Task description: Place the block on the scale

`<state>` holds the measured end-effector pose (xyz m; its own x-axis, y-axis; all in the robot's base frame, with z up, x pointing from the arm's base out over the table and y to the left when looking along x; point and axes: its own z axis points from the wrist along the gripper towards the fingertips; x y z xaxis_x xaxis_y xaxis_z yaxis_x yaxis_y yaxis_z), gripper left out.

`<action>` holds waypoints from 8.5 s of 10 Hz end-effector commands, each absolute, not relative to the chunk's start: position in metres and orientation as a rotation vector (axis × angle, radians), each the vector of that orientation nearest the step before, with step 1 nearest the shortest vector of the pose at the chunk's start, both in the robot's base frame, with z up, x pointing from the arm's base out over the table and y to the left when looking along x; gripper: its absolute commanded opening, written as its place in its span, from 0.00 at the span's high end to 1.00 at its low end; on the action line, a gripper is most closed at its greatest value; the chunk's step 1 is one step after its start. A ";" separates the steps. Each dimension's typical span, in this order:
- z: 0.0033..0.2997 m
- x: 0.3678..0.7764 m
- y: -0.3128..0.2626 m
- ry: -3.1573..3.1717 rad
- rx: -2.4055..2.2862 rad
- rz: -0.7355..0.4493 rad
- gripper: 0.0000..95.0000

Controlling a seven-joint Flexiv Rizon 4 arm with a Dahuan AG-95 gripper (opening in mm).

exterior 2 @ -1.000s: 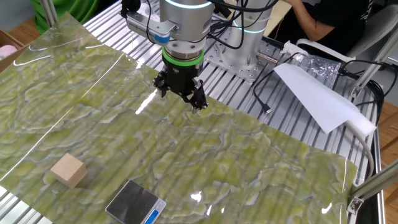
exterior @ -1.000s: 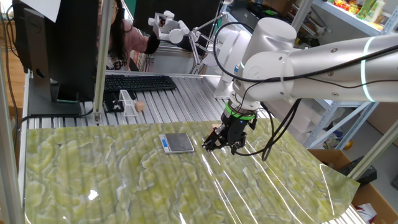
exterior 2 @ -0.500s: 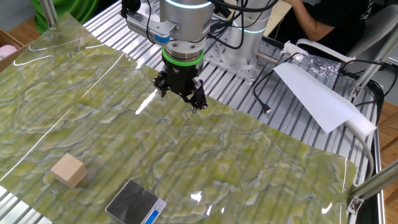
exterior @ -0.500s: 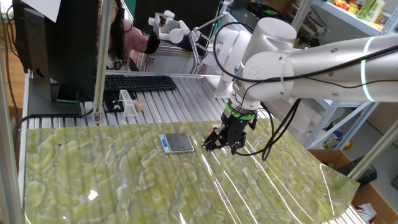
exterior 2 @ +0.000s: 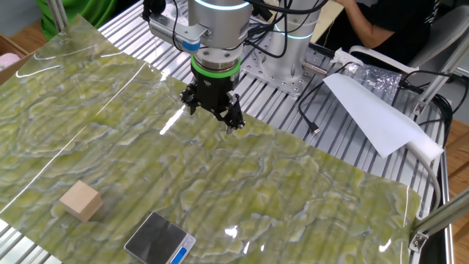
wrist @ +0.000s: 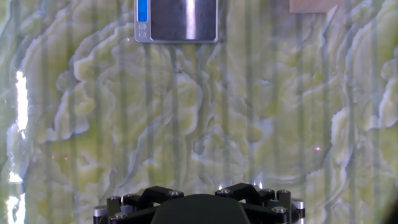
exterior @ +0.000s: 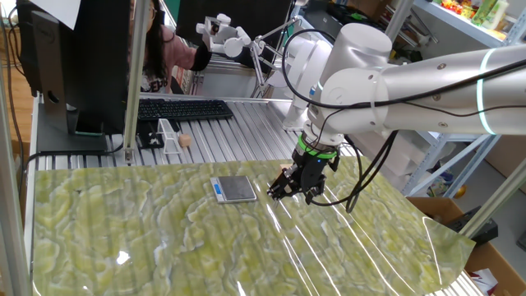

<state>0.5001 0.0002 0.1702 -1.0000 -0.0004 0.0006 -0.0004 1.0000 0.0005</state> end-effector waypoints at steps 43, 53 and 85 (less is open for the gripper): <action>0.180 0.520 -0.007 -3.131 -0.059 -0.044 1.00; 0.199 0.588 -0.040 -3.167 0.046 -0.015 1.00; 0.187 0.622 -0.055 -3.133 -0.173 -0.017 1.00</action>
